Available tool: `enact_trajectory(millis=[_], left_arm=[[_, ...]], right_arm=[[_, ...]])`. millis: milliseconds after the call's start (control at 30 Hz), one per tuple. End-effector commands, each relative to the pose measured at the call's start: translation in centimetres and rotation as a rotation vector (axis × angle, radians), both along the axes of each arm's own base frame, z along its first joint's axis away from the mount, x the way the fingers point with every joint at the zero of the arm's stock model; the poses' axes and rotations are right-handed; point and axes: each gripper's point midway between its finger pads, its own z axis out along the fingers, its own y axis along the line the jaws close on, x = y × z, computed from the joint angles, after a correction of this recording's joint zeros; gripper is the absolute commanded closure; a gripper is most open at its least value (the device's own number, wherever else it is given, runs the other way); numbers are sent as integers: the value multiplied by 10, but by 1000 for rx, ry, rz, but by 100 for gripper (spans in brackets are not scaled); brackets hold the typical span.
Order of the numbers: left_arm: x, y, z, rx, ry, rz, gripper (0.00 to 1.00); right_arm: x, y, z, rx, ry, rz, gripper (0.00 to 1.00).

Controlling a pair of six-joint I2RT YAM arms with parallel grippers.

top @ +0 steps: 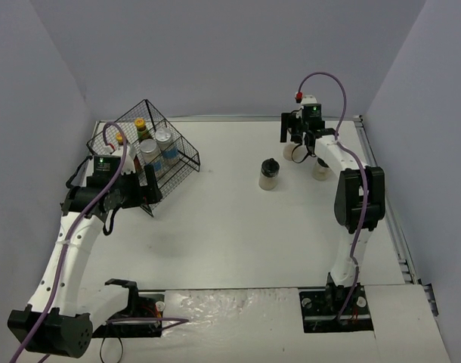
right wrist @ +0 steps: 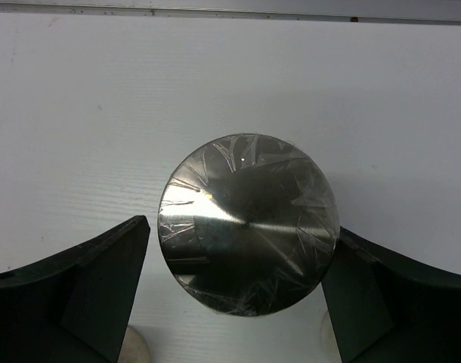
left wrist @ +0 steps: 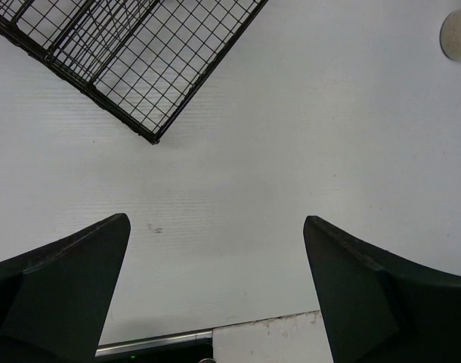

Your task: Organize the condiment bottles

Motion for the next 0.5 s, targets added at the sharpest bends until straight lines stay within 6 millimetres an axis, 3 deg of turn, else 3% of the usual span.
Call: enact_trajectory(millis=[0, 133, 233, 467], left_arm=[[11, -4, 29, -26, -101, 1, 3], [11, -4, 30, -23, -105, 0, 3], [9, -3, 28, -21, -99, 0, 3], [6, -2, 28, -14, -101, 3, 3]], right_arm=[[20, -3, 32, -16, -135, 1, 20], [22, -4, 31, -5, -149, 9, 24], [24, -5, 29, 2, -155, 13, 34], [25, 4, 25, 25, -158, 54, 79]])
